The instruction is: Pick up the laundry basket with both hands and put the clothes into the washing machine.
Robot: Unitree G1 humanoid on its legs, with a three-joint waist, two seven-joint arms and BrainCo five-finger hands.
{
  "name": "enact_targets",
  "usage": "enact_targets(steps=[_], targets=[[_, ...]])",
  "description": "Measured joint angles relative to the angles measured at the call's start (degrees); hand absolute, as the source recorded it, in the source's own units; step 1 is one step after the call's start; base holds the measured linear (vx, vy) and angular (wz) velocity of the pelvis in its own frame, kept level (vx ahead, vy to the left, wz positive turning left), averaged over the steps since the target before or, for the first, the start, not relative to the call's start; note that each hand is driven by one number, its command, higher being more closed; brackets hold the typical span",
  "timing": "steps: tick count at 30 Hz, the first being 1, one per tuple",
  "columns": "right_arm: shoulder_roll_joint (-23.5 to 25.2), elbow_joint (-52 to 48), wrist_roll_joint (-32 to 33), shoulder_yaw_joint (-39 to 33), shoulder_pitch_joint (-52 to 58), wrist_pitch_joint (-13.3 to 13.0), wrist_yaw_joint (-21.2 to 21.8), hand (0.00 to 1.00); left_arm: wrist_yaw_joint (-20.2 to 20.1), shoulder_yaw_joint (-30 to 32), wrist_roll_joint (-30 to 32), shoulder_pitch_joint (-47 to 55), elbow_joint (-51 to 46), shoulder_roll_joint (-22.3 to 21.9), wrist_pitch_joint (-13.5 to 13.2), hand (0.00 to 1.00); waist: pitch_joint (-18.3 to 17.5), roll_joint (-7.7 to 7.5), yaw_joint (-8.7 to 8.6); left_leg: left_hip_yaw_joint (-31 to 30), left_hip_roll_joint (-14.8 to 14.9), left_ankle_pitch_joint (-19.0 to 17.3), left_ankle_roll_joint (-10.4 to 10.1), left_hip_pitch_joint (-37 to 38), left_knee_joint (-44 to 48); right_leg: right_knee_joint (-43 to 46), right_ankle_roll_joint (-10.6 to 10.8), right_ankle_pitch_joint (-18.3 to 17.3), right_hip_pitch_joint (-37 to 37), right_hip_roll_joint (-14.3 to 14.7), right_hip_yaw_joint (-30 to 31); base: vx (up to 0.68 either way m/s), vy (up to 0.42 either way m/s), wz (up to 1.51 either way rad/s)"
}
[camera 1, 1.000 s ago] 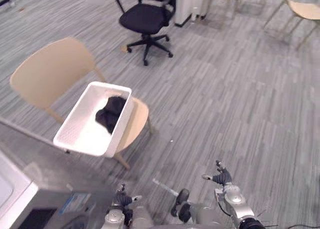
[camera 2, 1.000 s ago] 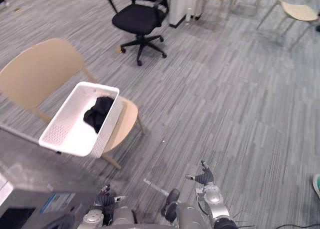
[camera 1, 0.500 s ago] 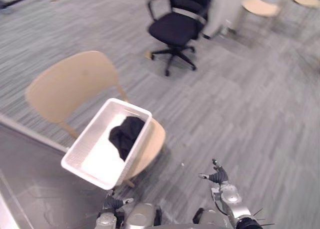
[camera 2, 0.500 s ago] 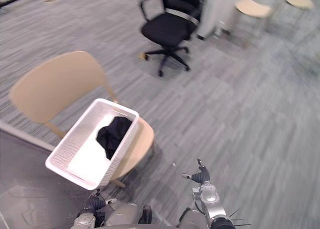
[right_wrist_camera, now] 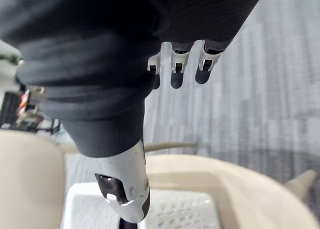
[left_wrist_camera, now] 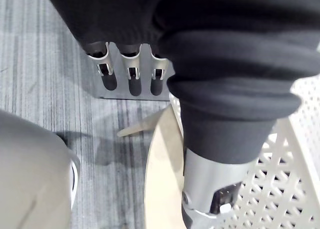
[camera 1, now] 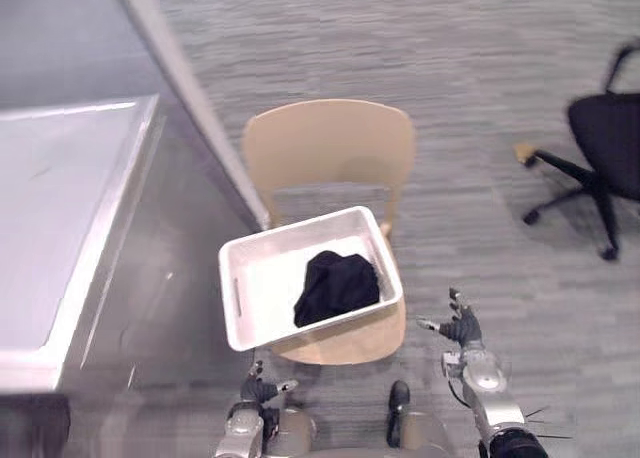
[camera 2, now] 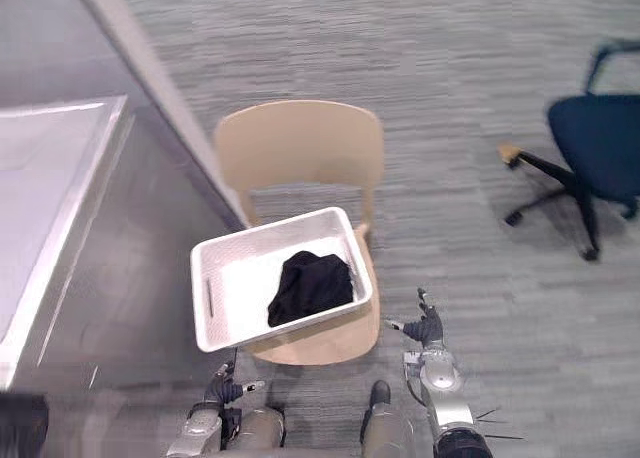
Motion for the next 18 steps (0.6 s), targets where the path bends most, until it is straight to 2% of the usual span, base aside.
enact_targets(steps=[3,6,9,12,14,18], targets=[[0.0,-7.3,-1.7,-0.2,0.9,-0.1,-2.2,0.0,1.0,-0.6,0.1,0.5,0.2,1.0,0.1,0.0,-0.8,-0.8,-0.24,9.0,1.4,2.2,1.4,-0.2,-6.6,-4.4,0.0,0.0,3.2,-1.0,-6.9,0.03,-0.026,1.2],[-0.3,-13.4,-6.5,0.0,1.5,-0.9,-2.2,0.0,1.0,-1.3,0.3,0.6,0.5,1.9,0.2,0.0,-1.0,-1.05,-0.11,8.1,1.2,2.5,1.4,-0.4,-9.2,-6.4,0.4,0.3,4.9,-0.8,-10.3,-0.03,0.036,0.75],[-1.8,-15.1,-10.9,3.5,-0.1,-2.1,-1.7,0.0,0.8,-2.6,0.7,1.2,0.7,3.9,-0.1,0.0,-2.0,-2.84,-0.06,8.4,0.0,5.3,1.7,0.0,-11.7,-9.0,0.6,2.1,6.3,-1.1,-11.4,-0.06,0.028,0.3],[-5.5,-14.4,-13.4,9.4,-4.2,-2.5,0.6,0.0,0.7,-2.8,0.9,1.6,0.8,5.0,-0.8,0.0,-2.3,-3.19,0.09,8.6,0.1,5.9,1.7,0.0,-13.0,-11.6,0.4,3.9,6.8,-0.3,-11.2,-0.11,0.022,0.0],[-8.0,-9.3,-14.2,14.7,-8.9,-3.7,2.1,0.0,0.6,-3.4,0.9,1.6,0.8,5.7,-1.1,0.0,-2.2,-3.36,0.46,8.5,0.1,7.5,1.5,-0.4,-15.0,-13.4,0.2,5.4,6.5,0.3,-11.5,-0.16,0.015,0.07],[-11.7,1.6,-16.7,18.8,-17.1,-3.4,3.2,0.0,-0.5,-4.6,0.9,1.0,-0.5,5.9,-2.0,0.0,-1.0,-2.21,2.85,8.2,0.3,9.1,2.1,-3.3,-17.0,-13.5,-0.2,5.7,4.0,0.4,-12.9,-0.22,0.006,0.25]])
